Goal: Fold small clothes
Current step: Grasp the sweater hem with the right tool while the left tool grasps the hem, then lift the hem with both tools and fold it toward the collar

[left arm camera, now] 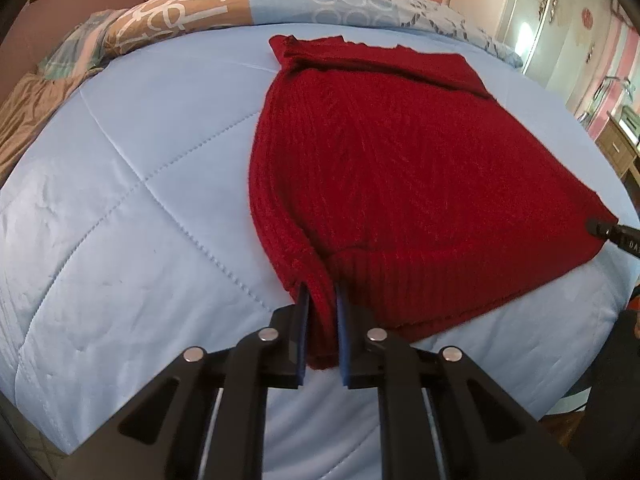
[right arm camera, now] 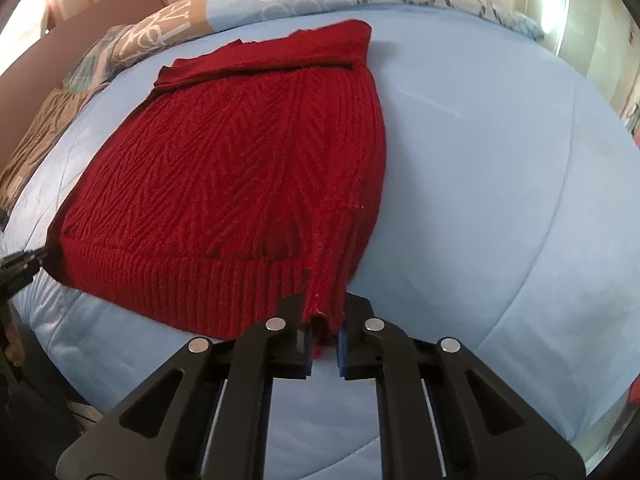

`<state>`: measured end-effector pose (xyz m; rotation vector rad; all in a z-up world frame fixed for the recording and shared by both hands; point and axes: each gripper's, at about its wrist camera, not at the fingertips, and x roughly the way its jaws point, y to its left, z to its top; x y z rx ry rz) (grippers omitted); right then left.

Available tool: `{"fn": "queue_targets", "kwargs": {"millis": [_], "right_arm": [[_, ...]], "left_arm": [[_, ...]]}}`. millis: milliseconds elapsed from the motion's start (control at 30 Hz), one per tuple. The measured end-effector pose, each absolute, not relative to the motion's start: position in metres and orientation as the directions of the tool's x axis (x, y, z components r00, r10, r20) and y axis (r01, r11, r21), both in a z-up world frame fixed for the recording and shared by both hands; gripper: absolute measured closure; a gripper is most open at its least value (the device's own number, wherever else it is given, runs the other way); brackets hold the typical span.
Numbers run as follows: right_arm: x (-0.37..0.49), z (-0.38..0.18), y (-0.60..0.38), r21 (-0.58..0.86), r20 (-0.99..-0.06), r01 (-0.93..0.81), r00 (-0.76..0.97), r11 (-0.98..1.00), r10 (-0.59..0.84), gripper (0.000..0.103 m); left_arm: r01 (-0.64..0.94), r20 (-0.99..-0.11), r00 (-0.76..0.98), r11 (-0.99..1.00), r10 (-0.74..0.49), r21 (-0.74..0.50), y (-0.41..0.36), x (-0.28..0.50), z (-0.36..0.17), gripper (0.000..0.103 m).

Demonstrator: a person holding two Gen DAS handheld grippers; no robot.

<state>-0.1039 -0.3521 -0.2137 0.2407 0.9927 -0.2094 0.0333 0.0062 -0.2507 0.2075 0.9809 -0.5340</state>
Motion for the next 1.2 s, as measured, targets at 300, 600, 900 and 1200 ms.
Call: {"fn": "queue_targets", "kwargs": {"millis": [300,600,900,1200], "right_arm": [[-0.098,-0.189,-0.352,0.100,-0.792,0.226,0.607,0.969,-0.060,0.094],[-0.083,-0.168,-0.372,0.144,-0.733,0.250,0.676,0.957,-0.066,0.095],[-0.059,-0.143,-0.384,0.170,-0.653,0.251,0.753,0.953,-0.082,0.095],[-0.006,-0.130,-0.406,0.168,-0.590,0.256,0.800,0.952,-0.111,0.094]], "left_arm": [[0.547,-0.785,0.505,0.836,-0.359,-0.031,-0.001,0.036,-0.224,0.091],[0.523,-0.726,0.554,0.849,-0.408,-0.079,-0.001,0.064,-0.194,0.091],[0.501,-0.655,0.619,0.860,-0.432,-0.094,-0.005,0.100,-0.162,0.091],[0.496,-0.604,0.672,0.866,-0.428,-0.062,-0.032,0.154,-0.144,0.091]]}}
